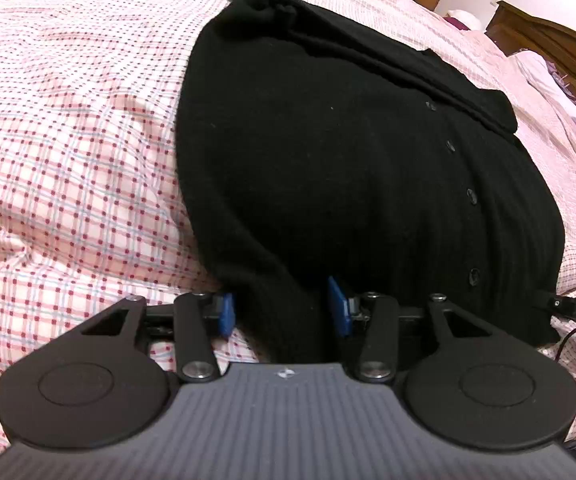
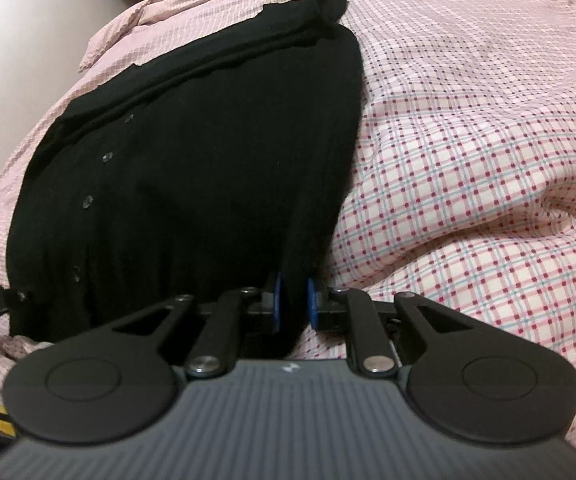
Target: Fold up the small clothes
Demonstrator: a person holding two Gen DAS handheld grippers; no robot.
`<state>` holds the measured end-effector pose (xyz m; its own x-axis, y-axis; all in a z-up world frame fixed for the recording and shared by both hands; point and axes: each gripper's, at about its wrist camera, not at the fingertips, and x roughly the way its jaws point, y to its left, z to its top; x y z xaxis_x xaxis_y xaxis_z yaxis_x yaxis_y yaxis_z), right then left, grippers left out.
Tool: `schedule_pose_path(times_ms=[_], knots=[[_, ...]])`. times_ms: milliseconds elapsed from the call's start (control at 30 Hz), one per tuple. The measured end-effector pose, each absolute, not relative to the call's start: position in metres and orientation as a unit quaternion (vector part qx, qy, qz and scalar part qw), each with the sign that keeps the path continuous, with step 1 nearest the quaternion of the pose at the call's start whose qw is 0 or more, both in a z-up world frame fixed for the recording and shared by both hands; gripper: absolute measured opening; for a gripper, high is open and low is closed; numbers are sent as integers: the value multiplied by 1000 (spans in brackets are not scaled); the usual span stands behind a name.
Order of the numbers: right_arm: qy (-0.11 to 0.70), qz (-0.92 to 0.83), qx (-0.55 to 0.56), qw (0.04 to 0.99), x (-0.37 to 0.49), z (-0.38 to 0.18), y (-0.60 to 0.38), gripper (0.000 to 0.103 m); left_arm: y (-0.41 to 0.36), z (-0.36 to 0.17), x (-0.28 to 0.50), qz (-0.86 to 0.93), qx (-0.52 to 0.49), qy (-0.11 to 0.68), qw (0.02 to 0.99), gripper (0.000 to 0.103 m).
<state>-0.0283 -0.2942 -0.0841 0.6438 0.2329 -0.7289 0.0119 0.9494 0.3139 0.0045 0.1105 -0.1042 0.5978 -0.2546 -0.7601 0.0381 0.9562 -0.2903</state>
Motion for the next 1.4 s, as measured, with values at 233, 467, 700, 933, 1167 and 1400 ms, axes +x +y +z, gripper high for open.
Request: schedule_pose_path(times_ms=[233, 467, 700, 933, 1167, 1400], knots=[[427, 70, 149, 889, -25, -86, -296, 15, 109, -107, 7, -84, -123, 445, 883, 54], [416, 74, 143, 895, -25, -86, -291, 17, 108, -108, 5, -96, -126, 440, 884, 33], [353, 136, 243, 893, -41, -68, -311, 12, 136, -91, -5, -160, -252, 406, 864, 10], [286, 182, 358, 870, -44, -45, -334, 11, 148, -64, -4, -187, -298, 356, 866, 10], [273, 181, 370, 869, -34, -41, -335, 11, 144, -59, 15, -147, -264, 373, 877, 10], [290, 173, 377, 863, -34, -56, -337, 11, 137, -81, 19, -96, -233, 412, 876, 15]])
